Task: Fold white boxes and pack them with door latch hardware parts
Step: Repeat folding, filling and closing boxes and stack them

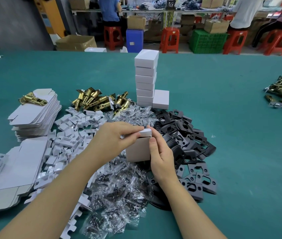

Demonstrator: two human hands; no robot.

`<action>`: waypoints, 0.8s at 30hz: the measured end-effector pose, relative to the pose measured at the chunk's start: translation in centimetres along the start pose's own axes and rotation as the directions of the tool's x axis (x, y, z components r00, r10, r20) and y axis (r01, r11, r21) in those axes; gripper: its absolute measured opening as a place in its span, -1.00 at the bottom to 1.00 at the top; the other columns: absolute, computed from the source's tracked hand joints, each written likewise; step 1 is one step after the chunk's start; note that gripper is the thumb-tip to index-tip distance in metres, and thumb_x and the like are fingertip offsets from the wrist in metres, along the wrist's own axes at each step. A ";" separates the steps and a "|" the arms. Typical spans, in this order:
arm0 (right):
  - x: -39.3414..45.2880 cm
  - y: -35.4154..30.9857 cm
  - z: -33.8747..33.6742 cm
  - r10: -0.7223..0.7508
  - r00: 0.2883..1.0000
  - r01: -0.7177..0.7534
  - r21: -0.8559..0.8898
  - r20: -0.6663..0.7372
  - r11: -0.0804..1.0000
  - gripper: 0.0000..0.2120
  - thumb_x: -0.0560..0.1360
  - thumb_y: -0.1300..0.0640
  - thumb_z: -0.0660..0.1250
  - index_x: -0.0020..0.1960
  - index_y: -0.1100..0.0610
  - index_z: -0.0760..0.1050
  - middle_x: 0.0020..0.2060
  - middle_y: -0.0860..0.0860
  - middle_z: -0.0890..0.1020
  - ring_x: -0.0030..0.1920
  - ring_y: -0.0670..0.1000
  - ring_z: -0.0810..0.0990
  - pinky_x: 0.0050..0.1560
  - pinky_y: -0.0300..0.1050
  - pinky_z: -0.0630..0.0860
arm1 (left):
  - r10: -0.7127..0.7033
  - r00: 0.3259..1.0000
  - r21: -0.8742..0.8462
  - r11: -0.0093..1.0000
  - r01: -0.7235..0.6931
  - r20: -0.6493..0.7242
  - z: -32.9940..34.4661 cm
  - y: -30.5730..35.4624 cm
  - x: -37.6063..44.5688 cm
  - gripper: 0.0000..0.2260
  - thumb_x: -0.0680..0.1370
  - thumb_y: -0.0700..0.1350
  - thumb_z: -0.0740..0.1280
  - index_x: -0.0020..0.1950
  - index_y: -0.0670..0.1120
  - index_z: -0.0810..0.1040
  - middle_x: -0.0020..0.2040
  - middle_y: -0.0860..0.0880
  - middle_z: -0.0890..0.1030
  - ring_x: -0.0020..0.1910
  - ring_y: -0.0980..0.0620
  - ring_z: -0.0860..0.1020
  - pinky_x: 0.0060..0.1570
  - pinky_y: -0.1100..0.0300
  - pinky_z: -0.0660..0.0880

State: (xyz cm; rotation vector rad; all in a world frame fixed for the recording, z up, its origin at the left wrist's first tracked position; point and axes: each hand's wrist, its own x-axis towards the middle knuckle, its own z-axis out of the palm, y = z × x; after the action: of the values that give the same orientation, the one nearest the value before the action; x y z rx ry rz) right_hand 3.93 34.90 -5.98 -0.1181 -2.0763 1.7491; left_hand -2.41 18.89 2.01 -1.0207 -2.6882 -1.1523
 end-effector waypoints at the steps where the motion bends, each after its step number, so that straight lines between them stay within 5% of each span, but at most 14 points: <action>1: 0.0 -0.1 0.0 -0.018 1.000 0.018 -0.001 -0.014 1.000 -0.73 0.64 -0.22 0.14 0.31 -0.36 0.43 0.20 -0.43 0.58 0.24 -0.26 0.56 0.09 -0.44 0.45 | 0.013 1.000 0.008 1.000 -0.013 -0.004 0.2 0.1 -0.1 -0.75 0.58 -0.11 0.43 0.25 0.09 0.69 0.05 0.18 0.70 -0.02 0.20 0.61 -0.08 0.39 0.48; 4: -0.1 0.0 -0.1 -0.050 0.998 0.050 0.002 -0.045 0.999 -0.73 0.62 -0.25 0.18 0.29 -0.31 0.46 0.13 -0.36 0.63 0.18 -0.20 0.61 0.05 -0.45 0.45 | 0.053 0.999 0.015 0.999 -0.053 0.003 0.5 0.3 -0.3 -0.75 0.58 -0.12 0.44 0.25 0.05 0.69 0.07 0.15 0.69 -0.03 0.20 0.60 -0.09 0.41 0.46; 8: -0.3 0.1 -0.2 -0.067 0.997 0.065 -0.039 -0.047 0.997 -0.66 0.62 -0.24 0.14 0.39 -0.32 0.38 0.07 -0.26 0.63 0.08 -0.12 0.62 -0.03 -0.38 0.45 | 0.061 0.995 -0.002 0.998 -0.061 0.085 0.2 0.3 -0.4 -0.73 0.61 -0.06 0.39 0.31 0.07 0.65 0.17 0.19 0.65 0.14 0.20 0.59 0.13 0.26 0.53; 11: -0.4 -0.2 -0.1 -0.134 0.989 0.132 -0.042 -0.059 0.990 -0.69 0.66 -0.13 0.15 0.37 -0.36 0.41 0.23 -0.26 0.60 0.26 -0.11 0.58 0.16 -0.35 0.47 | 0.034 0.989 -0.028 0.999 -0.030 0.142 -0.3 -0.1 -0.7 -0.71 0.63 -0.06 0.36 0.34 0.16 0.61 0.23 0.27 0.61 0.24 0.29 0.53 0.19 0.40 0.44; 16: -0.2 -0.1 -0.3 -0.264 0.961 0.258 -0.066 -0.089 0.964 -0.72 0.67 0.11 0.24 0.32 -0.13 0.53 0.28 -0.11 0.61 0.36 -0.07 0.54 0.39 -0.13 0.46 | 0.007 0.981 -0.044 0.999 0.002 0.195 -0.5 -0.4 -0.7 -0.68 0.65 -0.06 0.32 0.38 0.18 0.57 0.28 0.28 0.58 0.29 0.30 0.49 0.23 0.41 0.42; 21: -0.4 0.1 -0.2 -0.329 0.935 0.312 -0.131 -0.133 0.941 -0.72 0.61 0.26 0.31 0.26 0.05 0.62 0.34 0.01 0.56 0.40 -0.12 0.50 0.37 -0.31 0.39 | 0.003 0.974 -0.022 1.000 0.002 0.227 -0.5 -0.7 -0.9 -0.67 0.65 0.03 0.27 0.40 0.30 0.50 0.36 0.33 0.51 0.36 0.38 0.40 0.27 0.49 0.33; 24: -0.5 0.4 -0.1 -0.355 0.920 0.328 -0.169 -0.167 0.929 -0.76 0.59 0.30 0.34 0.21 0.14 0.66 0.29 0.07 0.60 0.36 -0.16 0.52 0.35 -0.27 0.45 | -0.011 0.968 0.047 0.999 -0.001 0.249 -0.3 -1.2 -1.3 -0.64 0.64 0.18 0.17 0.44 0.42 0.39 0.50 0.37 0.32 0.47 0.40 0.24 0.38 0.35 0.27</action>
State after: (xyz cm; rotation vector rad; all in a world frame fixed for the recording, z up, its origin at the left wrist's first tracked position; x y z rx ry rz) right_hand 4.33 34.86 -6.44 0.0326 -1.9358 1.3307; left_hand -2.19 17.41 1.08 -1.2290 -2.8917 -1.0184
